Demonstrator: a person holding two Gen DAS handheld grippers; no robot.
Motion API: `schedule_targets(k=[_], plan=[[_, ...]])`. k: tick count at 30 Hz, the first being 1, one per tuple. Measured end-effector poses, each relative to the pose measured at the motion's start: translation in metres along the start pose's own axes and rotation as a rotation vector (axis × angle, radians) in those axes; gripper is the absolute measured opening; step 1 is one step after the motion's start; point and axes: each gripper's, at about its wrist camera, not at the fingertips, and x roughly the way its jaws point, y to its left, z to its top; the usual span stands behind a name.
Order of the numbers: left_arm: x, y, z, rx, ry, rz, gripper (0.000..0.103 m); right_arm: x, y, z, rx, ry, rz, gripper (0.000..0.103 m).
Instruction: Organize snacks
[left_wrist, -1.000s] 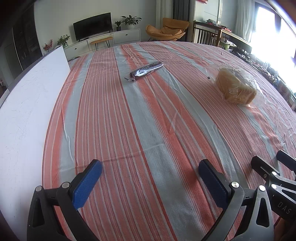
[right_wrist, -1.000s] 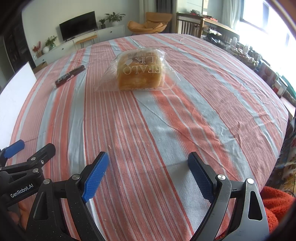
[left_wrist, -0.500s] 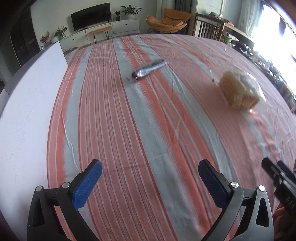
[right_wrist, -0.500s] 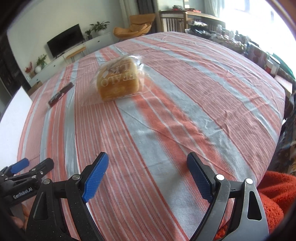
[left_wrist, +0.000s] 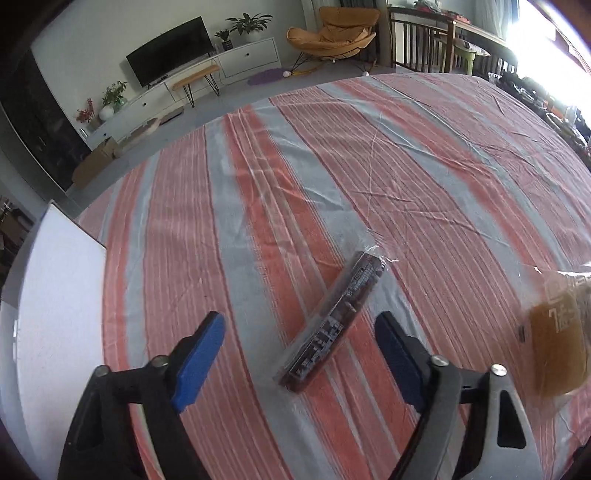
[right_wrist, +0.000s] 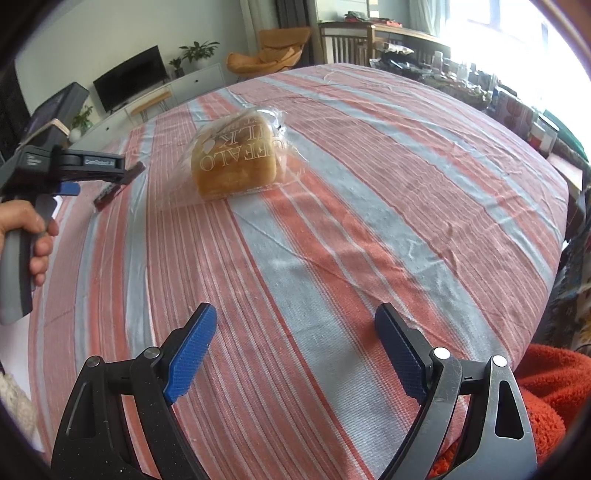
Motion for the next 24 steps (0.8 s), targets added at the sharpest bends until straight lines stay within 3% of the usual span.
schedule_targets(k=[2,4,11,15,18,21,24], plan=[[0.001,0.004,-0.002,-0.033,0.000,-0.096,0.029,-0.002,-0.006,0.002,0.035,-0.010,0.012,0.089],[-0.003,0.000,-0.009,-0.049,-0.003,-0.104,0.019,-0.003,-0.016,0.003,0.086,-0.023,0.015,0.089],[-0.037,0.003,-0.074,-0.216,-0.037,-0.150,0.019,0.009,-0.017,0.016,0.056,-0.003,-0.083,0.089],[-0.047,-0.002,-0.097,-0.204,-0.086,-0.157,0.019,0.020,-0.052,0.033,0.173,-0.001,-0.270,0.089],[-0.045,-0.009,-0.098,-0.170,-0.126,-0.126,0.019,0.036,-0.080,0.060,0.240,-0.011,-0.345,0.089],[-0.041,-0.010,-0.096,-0.172,-0.157,-0.100,0.019,0.059,-0.101,0.099,0.240,-0.012,-0.375,0.089],[-0.042,-0.012,-0.101,-0.160,-0.193,-0.070,0.021,0.081,-0.120,0.132,0.242,-0.009,-0.331,0.092]])
